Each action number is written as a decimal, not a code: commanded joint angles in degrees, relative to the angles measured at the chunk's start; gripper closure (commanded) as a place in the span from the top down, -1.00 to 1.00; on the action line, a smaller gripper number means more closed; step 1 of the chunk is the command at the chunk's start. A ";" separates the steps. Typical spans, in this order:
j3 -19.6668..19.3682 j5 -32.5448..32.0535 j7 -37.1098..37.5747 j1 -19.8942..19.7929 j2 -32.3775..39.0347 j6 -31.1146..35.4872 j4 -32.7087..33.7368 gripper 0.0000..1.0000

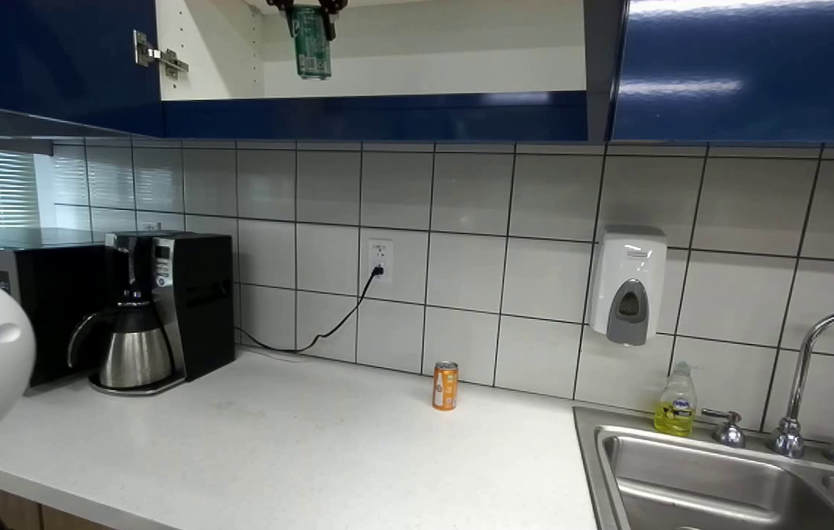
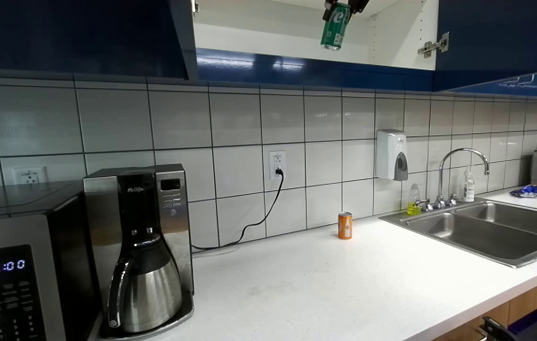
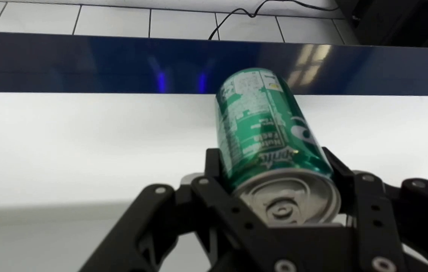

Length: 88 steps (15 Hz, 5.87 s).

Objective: Pick up the can of sprite and place it in the center of the cabinet above

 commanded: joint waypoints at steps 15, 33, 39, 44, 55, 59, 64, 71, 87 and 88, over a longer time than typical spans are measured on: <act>1.42 -1.60 8.10 -0.90 13.45 -4.50 16.74 -0.23; 0.79 -3.94 11.80 0.20 24.19 -15.85 30.92 -0.23; 0.71 -4.50 13.24 0.33 27.29 -17.03 34.52 -0.23; 0.72 -4.93 13.51 0.53 28.89 -18.88 37.23 0.01; 0.57 -4.90 13.74 0.50 30.79 -21.95 40.21 1.00; 0.38 -4.51 12.99 0.16 29.79 -22.78 39.86 1.00; -0.29 -4.13 12.16 -0.12 28.05 -24.02 38.12 1.00; -0.84 -4.07 10.56 -0.10 24.98 -24.77 35.31 1.00; -2.72 -3.38 2.32 0.07 4.01 -18.50 6.78 1.00; -2.83 -3.47 2.01 0.12 2.72 -17.73 4.70 1.00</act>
